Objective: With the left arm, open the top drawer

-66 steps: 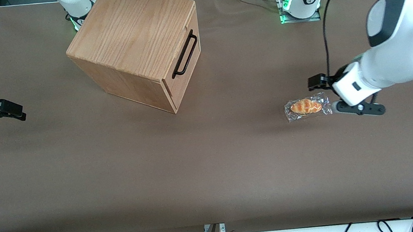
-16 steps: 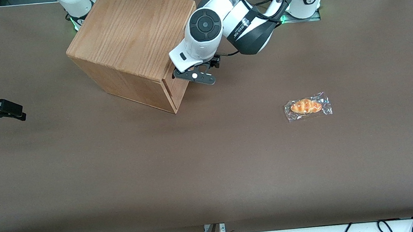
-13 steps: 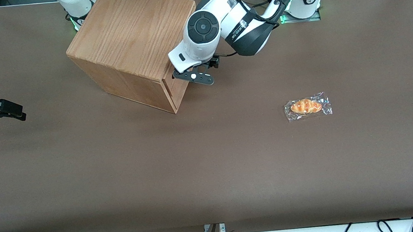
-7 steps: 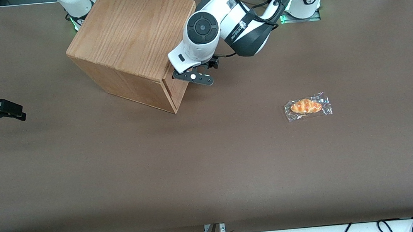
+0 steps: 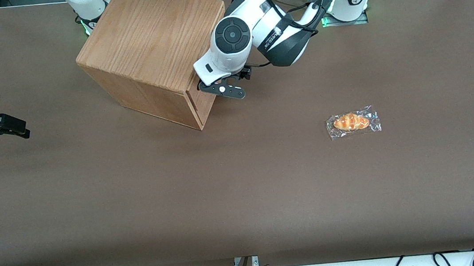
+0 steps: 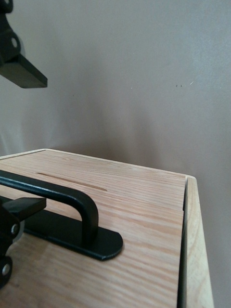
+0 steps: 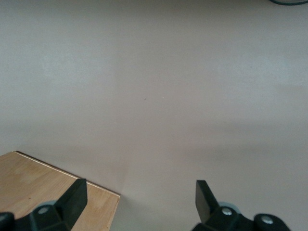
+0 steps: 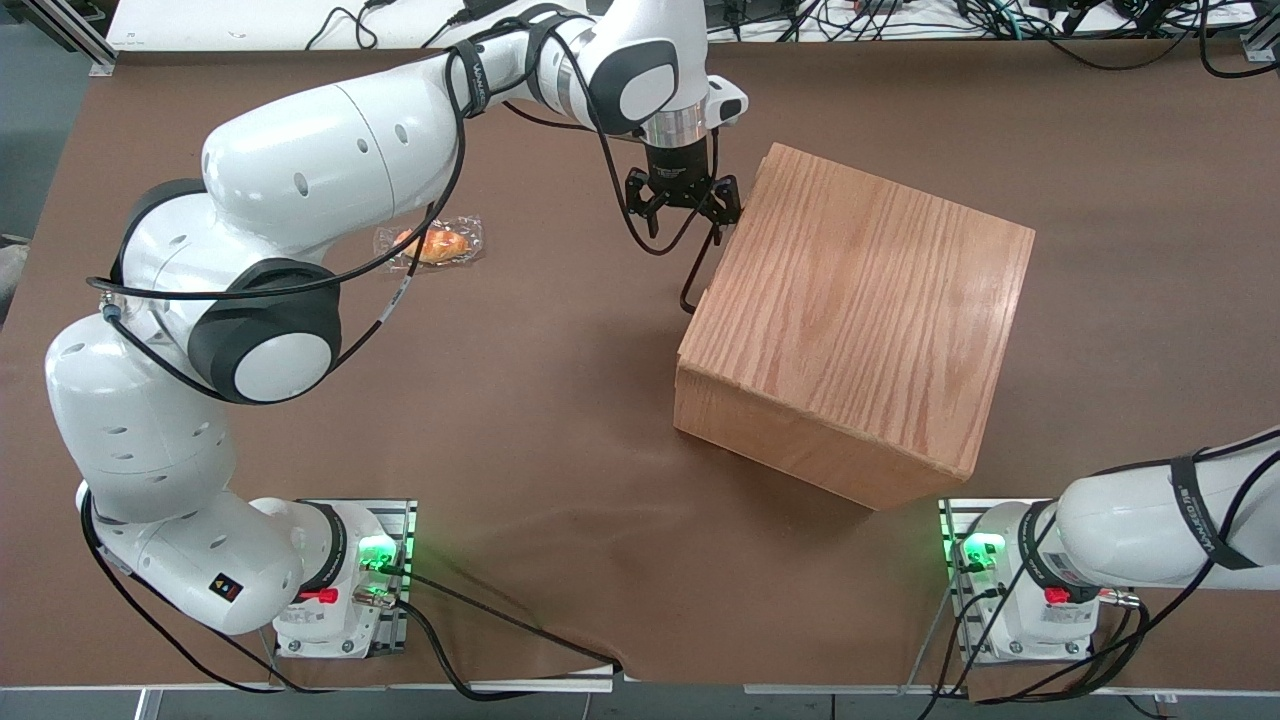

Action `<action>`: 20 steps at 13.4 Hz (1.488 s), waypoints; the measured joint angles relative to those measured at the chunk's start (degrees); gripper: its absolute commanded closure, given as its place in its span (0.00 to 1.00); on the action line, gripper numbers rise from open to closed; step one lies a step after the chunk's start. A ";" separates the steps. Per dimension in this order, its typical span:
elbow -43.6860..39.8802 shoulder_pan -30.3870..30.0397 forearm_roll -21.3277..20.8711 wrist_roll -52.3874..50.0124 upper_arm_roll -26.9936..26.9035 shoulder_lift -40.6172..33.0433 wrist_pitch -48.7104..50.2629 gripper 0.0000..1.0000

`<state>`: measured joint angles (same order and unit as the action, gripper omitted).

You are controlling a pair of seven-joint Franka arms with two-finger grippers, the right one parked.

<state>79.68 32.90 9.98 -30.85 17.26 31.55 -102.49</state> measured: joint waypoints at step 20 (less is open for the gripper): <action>0.95 -0.76 -0.29 0.07 -0.59 -0.17 0.07 0.00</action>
<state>80.63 32.14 9.69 -30.78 16.67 31.37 -102.42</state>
